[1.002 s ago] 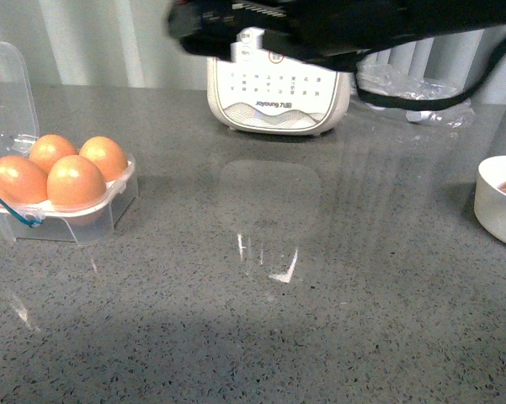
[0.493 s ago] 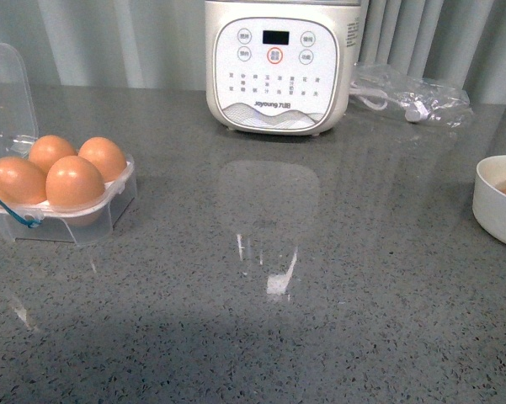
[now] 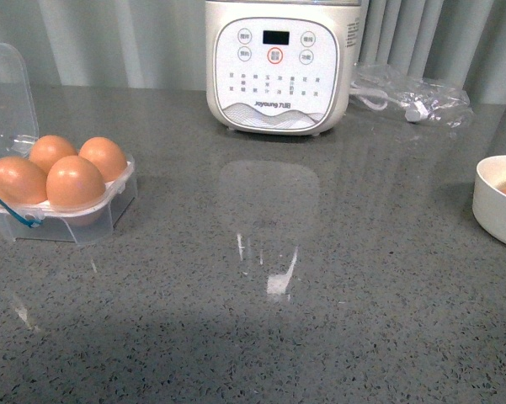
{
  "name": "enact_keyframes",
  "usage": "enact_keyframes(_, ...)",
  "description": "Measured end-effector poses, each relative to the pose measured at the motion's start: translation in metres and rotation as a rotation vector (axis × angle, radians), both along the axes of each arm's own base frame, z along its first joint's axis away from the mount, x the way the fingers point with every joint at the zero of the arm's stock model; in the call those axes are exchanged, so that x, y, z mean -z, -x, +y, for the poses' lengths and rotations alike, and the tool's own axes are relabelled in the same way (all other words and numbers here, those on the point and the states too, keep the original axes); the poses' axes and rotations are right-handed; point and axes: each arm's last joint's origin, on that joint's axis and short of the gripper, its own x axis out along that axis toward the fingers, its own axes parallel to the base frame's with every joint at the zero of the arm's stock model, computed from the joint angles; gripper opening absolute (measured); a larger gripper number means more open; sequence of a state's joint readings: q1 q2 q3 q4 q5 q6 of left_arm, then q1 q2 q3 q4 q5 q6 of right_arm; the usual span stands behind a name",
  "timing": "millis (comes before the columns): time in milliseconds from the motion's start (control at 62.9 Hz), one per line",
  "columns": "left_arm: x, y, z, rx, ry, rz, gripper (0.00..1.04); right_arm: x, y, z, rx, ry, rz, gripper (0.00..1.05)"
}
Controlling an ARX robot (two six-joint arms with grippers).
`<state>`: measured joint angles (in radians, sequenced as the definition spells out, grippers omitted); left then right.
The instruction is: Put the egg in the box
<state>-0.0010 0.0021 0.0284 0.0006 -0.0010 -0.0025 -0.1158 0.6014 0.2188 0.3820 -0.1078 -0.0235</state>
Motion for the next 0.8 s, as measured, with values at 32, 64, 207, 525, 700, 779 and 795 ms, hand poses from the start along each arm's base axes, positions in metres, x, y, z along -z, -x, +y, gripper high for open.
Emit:
enact_keyframes(32,0.0,0.0,0.0,0.0,0.0,0.0,0.98,0.003,0.002,0.001,-0.003,-0.004,-0.003,0.26)
enact_keyframes(64,0.0,0.0,0.0,0.0,0.0,0.0,0.98,0.006,0.004,0.002,-0.001,-0.006,-0.002,0.21)
enact_keyframes(207,0.0,0.0,0.0,0.0,0.0,0.0,0.98,0.019,0.011,0.013,-0.01,-0.012,0.009,0.03)
enact_keyframes(525,0.0,0.0,0.0,0.0,0.0,0.0,0.98,0.035,0.025,0.014,-0.006,-0.013,0.004,0.03)
enact_keyframes(700,0.0,0.0,0.0,0.0,0.0,0.0,0.98,0.04,0.03,0.014,-0.006,-0.013,0.005,0.03)
enact_keyframes(779,0.0,0.0,0.0,0.0,0.0,0.0,0.98,0.041,0.031,0.014,-0.006,-0.013,0.004,0.03)
enact_keyframes(795,0.0,0.0,0.0,0.0,0.0,0.0,0.98,0.042,0.032,0.014,-0.006,-0.013,0.004,0.03)
